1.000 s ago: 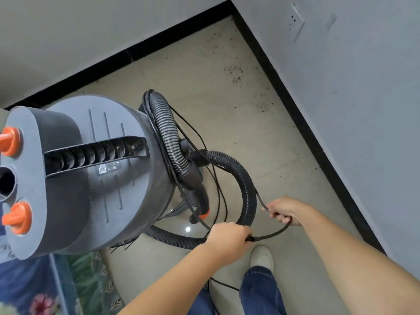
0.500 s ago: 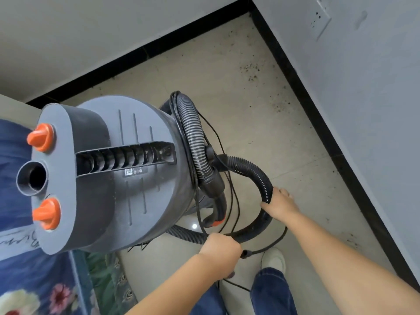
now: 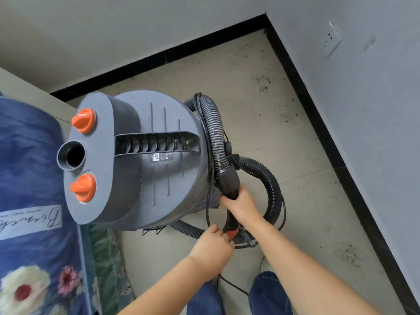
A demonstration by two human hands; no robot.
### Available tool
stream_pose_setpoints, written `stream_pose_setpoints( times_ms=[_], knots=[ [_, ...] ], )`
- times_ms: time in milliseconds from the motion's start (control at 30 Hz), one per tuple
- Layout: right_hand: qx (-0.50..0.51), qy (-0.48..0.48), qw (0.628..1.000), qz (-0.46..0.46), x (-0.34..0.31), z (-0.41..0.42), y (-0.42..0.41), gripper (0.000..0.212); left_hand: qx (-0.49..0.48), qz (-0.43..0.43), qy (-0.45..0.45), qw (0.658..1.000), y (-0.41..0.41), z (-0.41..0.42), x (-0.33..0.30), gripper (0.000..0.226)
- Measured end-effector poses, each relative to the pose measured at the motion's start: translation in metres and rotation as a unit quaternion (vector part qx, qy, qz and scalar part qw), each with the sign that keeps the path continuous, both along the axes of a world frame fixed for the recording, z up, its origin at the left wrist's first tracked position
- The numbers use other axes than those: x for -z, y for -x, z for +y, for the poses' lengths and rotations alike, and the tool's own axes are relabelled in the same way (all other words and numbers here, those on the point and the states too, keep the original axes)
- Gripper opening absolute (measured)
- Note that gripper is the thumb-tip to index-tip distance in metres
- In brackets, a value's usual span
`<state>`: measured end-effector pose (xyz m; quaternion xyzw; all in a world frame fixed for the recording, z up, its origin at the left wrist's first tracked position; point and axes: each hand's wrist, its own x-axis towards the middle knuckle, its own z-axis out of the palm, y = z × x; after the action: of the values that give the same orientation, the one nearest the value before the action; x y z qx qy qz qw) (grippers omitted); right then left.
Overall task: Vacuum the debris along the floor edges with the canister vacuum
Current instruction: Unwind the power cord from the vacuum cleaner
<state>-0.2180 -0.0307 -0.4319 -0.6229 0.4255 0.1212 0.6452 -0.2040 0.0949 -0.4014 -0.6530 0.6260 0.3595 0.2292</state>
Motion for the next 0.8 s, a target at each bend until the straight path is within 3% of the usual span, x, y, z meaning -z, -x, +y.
stream_pose_setpoints(
  times_ms=[233,433,600,733,800],
  knots=[
    [0.099,0.140,0.981,-0.091,-0.059,-0.021,-0.007,0.008,-0.002,-0.025,0.081,0.996,0.003,0.020,-0.001,0.032],
    [0.087,0.188,0.974,-0.094,-0.098,-0.078,-0.032,0.011,0.000,-0.024,0.135,0.990,-0.004,0.011,-0.015,0.029],
    [0.096,0.222,0.969,-0.047,-0.115,-0.122,-0.048,0.017,0.003,-0.050,0.112,0.992,-0.020,-0.001,-0.025,0.034],
    [0.056,0.261,0.962,-0.053,-0.132,-0.137,-0.053,0.020,-0.020,-0.080,0.109,0.991,-0.032,-0.011,-0.043,0.029],
    [0.046,0.260,0.962,-0.062,-0.142,-0.140,-0.052,0.018,-0.034,-0.101,0.115,0.988,-0.042,-0.020,-0.057,0.038]
  ],
)
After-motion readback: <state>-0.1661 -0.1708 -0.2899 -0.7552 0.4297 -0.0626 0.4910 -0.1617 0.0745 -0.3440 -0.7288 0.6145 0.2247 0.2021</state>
